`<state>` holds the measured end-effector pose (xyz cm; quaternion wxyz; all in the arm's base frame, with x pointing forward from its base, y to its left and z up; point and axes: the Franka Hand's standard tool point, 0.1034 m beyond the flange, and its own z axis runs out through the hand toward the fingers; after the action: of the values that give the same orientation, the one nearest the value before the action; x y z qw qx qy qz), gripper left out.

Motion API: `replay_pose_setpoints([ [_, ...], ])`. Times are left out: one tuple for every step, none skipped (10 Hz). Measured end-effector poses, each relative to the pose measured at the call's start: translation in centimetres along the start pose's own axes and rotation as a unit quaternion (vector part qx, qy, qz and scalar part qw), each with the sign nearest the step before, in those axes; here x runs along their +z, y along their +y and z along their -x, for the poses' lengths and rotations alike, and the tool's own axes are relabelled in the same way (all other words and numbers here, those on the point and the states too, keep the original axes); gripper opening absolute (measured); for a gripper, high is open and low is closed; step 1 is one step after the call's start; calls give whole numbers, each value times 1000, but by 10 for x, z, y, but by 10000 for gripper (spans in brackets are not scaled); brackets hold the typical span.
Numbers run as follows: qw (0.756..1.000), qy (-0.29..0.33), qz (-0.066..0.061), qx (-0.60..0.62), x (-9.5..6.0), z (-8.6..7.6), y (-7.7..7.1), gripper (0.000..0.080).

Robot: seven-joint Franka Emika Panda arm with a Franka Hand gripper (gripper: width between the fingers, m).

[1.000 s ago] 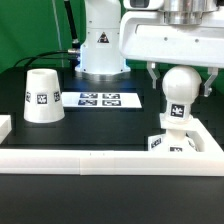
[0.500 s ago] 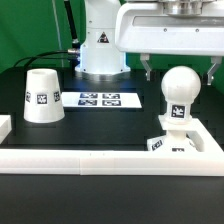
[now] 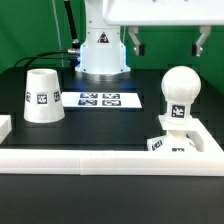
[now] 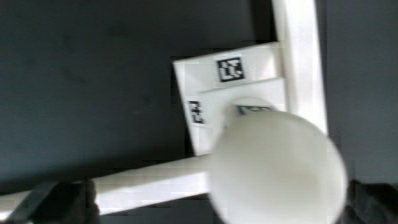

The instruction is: Assemble lamp

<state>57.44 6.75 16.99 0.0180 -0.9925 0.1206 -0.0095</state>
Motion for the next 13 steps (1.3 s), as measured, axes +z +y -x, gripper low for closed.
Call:
replay_pose_setpoints([
  [1000, 5, 0, 10, -6, 3, 14, 699],
  [1000, 7, -2, 24, -6, 7, 35, 699],
  [999, 7, -4, 32, -2, 9, 53, 699],
  [999, 12, -2, 33, 6, 8, 72, 699],
  [999, 9, -1, 38, 15, 8, 86, 699],
  [999, 7, 1, 39, 22, 7, 88, 699],
  [999, 7, 1, 38, 22, 7, 86, 699],
  [999, 7, 1, 38, 22, 7, 86, 699],
  [999, 6, 1, 38, 22, 8, 86, 699],
  [999, 6, 1, 38, 22, 8, 86, 699],
  [999, 6, 1, 37, 23, 8, 86, 699],
  [999, 3, 2, 38, 25, 11, 86, 699],
  [999, -4, 3, 35, 30, 20, 88, 699],
])
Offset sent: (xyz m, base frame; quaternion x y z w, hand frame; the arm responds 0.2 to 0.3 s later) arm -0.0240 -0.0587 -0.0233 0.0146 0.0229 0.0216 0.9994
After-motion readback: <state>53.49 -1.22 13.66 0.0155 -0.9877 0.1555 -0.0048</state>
